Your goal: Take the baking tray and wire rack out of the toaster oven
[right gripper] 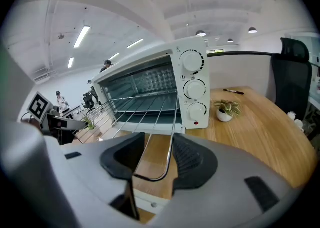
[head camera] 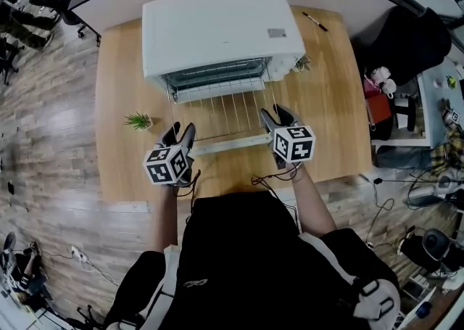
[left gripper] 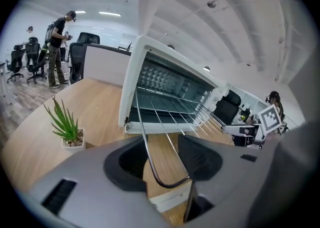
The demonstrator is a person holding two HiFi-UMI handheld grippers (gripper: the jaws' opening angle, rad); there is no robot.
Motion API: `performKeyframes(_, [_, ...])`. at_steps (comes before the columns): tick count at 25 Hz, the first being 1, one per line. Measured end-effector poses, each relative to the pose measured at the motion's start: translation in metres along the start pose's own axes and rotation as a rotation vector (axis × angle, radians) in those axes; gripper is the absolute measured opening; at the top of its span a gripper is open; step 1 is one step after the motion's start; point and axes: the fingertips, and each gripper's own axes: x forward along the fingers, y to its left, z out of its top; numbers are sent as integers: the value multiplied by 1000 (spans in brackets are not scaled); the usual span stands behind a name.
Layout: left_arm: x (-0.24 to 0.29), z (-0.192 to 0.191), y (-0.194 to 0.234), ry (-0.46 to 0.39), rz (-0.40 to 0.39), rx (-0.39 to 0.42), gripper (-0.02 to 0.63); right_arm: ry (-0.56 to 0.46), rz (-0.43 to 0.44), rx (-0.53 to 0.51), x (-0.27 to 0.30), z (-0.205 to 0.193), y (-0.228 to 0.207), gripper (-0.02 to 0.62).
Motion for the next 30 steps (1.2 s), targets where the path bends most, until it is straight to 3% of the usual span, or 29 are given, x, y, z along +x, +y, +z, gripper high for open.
performKeyframes(10, [-44,-30,-18,21,7,27,197,-26,-4,12,-49,-29,21,186])
performKeyframes(19, [-97,-81,-47,12,-9,18,196,-30,-38,1,-114,-77,39,186])
performKeyframes(30, [-95,-138,-130,75,-134,38,196,-43,-194,63,-206,-132,-9,176])
